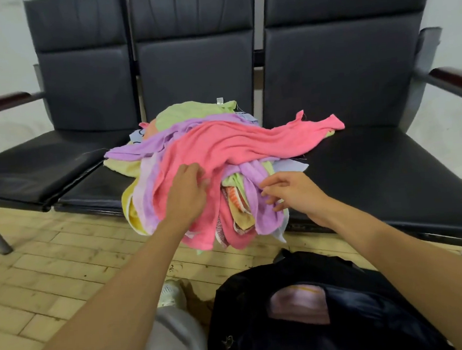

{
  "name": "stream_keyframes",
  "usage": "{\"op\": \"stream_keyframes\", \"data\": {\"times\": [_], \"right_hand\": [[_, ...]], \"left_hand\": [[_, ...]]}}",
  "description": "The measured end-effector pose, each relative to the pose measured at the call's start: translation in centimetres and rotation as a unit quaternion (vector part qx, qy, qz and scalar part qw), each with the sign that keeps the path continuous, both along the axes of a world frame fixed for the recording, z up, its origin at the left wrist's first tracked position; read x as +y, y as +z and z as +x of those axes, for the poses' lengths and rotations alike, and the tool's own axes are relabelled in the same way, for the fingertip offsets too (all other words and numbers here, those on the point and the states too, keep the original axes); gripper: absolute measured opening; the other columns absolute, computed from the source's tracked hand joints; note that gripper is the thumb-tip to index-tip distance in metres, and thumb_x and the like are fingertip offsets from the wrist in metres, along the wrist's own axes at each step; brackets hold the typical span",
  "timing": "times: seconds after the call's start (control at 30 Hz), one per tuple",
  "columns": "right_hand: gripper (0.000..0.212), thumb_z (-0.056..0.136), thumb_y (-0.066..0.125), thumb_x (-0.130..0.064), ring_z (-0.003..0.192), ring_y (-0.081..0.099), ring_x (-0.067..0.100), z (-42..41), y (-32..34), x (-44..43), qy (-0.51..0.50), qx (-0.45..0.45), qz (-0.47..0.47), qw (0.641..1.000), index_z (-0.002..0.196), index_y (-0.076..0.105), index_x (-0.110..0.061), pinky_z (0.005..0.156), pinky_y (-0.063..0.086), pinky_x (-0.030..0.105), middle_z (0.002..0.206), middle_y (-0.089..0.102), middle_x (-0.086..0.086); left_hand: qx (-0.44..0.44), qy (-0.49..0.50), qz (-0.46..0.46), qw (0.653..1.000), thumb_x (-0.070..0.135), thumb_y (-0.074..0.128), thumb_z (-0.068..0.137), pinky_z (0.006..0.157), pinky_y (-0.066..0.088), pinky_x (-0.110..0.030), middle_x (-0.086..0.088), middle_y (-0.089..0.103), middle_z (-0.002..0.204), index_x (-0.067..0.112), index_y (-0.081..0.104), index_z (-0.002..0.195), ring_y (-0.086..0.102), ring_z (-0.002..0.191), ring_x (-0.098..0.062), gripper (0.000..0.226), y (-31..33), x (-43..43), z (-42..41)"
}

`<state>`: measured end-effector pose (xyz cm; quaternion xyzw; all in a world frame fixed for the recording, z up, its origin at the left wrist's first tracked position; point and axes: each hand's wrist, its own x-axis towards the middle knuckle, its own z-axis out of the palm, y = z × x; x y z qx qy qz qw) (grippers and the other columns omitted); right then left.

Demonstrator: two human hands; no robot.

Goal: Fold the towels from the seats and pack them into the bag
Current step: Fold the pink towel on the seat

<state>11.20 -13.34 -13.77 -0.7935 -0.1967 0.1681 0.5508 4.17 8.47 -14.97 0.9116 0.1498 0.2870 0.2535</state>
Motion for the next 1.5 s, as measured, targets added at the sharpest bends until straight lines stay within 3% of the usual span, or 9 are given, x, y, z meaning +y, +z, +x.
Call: {"op": "stream_keyframes", "data": {"times": [0.1,0.27,0.47,0.6,0.73,0.87,1.17,1.3,1.5], "right_hand": [[0.017,0.097,0.057,-0.016,0.09,0.07,0.022,-0.6,1.2,-0.7,0.009,0.048,0.02,0.999,0.106,0.068,-0.006,0.077,0.059,0.03,0.104,0.072,0.014],[0.033,0.102,0.046,-0.038,0.088,0.068,0.024,-0.5,2.0,-1.3,-0.029,0.202,0.162,0.965,0.105,0.061,-0.008,0.078,0.057,0.033,0.097,0.07,0.012],[0.006,0.093,0.059,-0.007,0.069,0.062,0.02,0.8,1.6,-4.0,-0.136,0.232,0.217,0.938,0.091,0.064,-0.005,0.061,0.054,0.03,0.081,0.063,0.011],[0.021,0.091,0.057,0.002,0.077,0.065,0.021,1.4,1.5,-8.4,-0.122,0.19,0.201,0.953,0.108,0.067,-0.005,0.068,0.054,0.033,0.094,0.068,0.014],[0.026,0.089,0.061,0.001,0.099,0.069,0.027,1.3,1.0,-13.9,-0.113,0.14,0.13,0.975,0.113,0.068,-0.008,0.088,0.055,0.04,0.109,0.072,0.014],[0.026,0.088,0.062,0.002,0.107,0.067,0.03,1.1,0.2,-17.4,-0.15,0.16,0.133,0.967,0.112,0.069,-0.004,0.095,0.053,0.041,0.115,0.069,0.019],[0.026,0.09,0.069,-0.022,0.1,0.069,0.021,-0.4,-0.9,-19.5,-0.136,0.153,0.038,0.978,0.105,0.073,-0.002,0.09,0.056,0.033,0.102,0.074,0.01],[0.02,0.087,0.071,-0.014,0.08,0.069,0.015,-1.6,-1.6,-19.9,-0.077,0.18,-0.015,0.981,0.098,0.074,0.002,0.058,0.053,0.019,0.09,0.075,0.009],[0.013,0.08,0.076,-0.003,0.076,0.066,0.014,-1.9,-2.7,-19.9,-0.07,0.155,-0.062,0.984,0.091,0.074,0.003,0.063,0.051,0.021,0.083,0.071,0.007]], "left_hand": [[-0.054,-0.085,-0.161,0.982,0.021,0.053,0.098,0.068,0.041,-0.02,-0.003,0.059,0.089,0.006,0.053,0.095,0.051,0.079,-0.014,0.015,2.3,-3.1,-0.6],[-0.02,-0.212,-0.316,0.925,0.005,0.052,0.096,0.066,0.033,-0.029,0.001,0.046,0.074,0.018,0.047,0.083,0.039,0.071,-0.013,0.019,2.9,-8.1,-0.6],[0.098,-0.338,-0.324,0.878,0.014,0.051,0.099,0.059,0.036,-0.019,0.019,0.052,0.061,0.021,0.048,0.082,0.045,0.06,0.001,0.019,1.7,-13.3,0.0],[0.132,-0.366,-0.306,0.869,0.012,0.056,0.096,0.063,0.039,-0.015,0.02,0.053,0.065,0.018,0.052,0.084,0.048,0.064,0.002,0.014,0.6,-15.8,0.6],[0.126,-0.36,-0.262,0.887,0.011,0.06,0.094,0.078,0.048,-0.02,-0.001,0.069,0.095,0.015,0.062,0.091,0.063,0.085,-0.009,0.006,-0.1,-17.6,0.9],[0.123,-0.305,-0.236,0.914,0.01,0.058,0.094,0.089,0.049,-0.022,0.0,0.069,0.109,0.013,0.065,0.105,0.064,0.103,-0.014,0.013,-0.8,-18.3,1.5],[0.164,-0.194,-0.299,0.92,0.011,0.054,0.094,0.075,0.043,-0.012,0.006,0.056,0.122,0.02,0.05,0.127,0.056,0.096,0.003,0.034,-3.0,-20.2,2.3],[0.119,-0.156,-0.436,0.878,0.001,0.056,0.091,0.057,0.054,-0.018,0.005,0.061,0.107,0.015,0.048,0.128,0.065,0.07,-0.003,0.04,-4.3,-21.5,2.3],[0.127,-0.123,-0.579,0.796,0.006,0.061,0.092,0.05,0.054,-0.028,-0.009,0.063,0.101,0.009,0.03,0.148,0.064,0.078,-0.018,0.065,-4.6,-23.3,3.3]]}}
